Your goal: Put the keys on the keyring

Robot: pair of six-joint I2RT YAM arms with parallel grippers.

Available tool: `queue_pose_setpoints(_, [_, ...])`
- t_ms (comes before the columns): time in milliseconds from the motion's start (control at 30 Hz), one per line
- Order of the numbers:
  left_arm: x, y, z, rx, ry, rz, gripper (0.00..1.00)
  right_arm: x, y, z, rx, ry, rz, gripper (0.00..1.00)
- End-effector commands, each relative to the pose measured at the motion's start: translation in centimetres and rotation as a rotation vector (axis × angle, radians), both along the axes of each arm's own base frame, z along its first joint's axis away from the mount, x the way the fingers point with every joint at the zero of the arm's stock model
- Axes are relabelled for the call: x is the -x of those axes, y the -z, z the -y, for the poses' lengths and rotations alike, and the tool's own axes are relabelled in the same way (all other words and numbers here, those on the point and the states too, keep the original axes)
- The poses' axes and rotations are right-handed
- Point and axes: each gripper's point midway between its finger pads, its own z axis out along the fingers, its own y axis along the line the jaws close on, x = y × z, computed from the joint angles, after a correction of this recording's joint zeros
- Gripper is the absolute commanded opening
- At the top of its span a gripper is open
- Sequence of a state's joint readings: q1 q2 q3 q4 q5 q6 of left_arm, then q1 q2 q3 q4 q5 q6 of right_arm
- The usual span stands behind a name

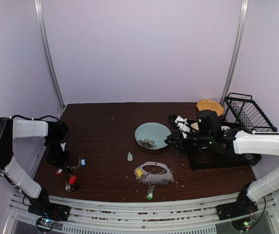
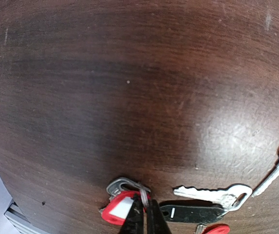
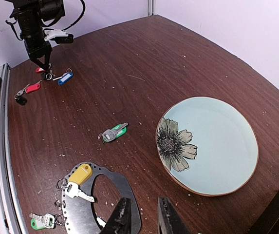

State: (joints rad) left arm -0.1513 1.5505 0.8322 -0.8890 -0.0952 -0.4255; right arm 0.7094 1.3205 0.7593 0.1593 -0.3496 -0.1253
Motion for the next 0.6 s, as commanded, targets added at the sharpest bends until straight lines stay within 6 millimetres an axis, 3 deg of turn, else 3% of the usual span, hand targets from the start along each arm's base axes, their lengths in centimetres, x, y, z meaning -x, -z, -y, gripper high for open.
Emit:
queue_pose_setpoints(0, [-0.5,-0.3,0.1,0.009,0.016,0.012,0.04,0.2,-0.2,0.0,-0.019,-0.014,-0.004,0.22])
queue_pose_setpoints(133, [-0.8,-0.9,0.2,0.015,0.019,0.011,0.16,0.1,0.0,0.0,-0.007,-0.011,-0.011,0.22])
queue_pose_setpoints(267, [-2.9,-3.1,0.3,0.009,0.023,0.069,0.26,0.1,-0.4,0.0,-0.019,-0.016,-0.002,0.22])
queue_pose_setpoints(433, [-3.5,-2.5,0.2,0.003,-0.047,0.097,0.24,0.0,-0.2,0.2,-0.015,-0.010,-0.002,0.22])
queue_pose_setpoints(567, [-4.8,-3.7,0.5,0.013,-0.002,0.135,0.39,0.1,-0.5,0.1,-0.027,-0.016,0.004,0.22])
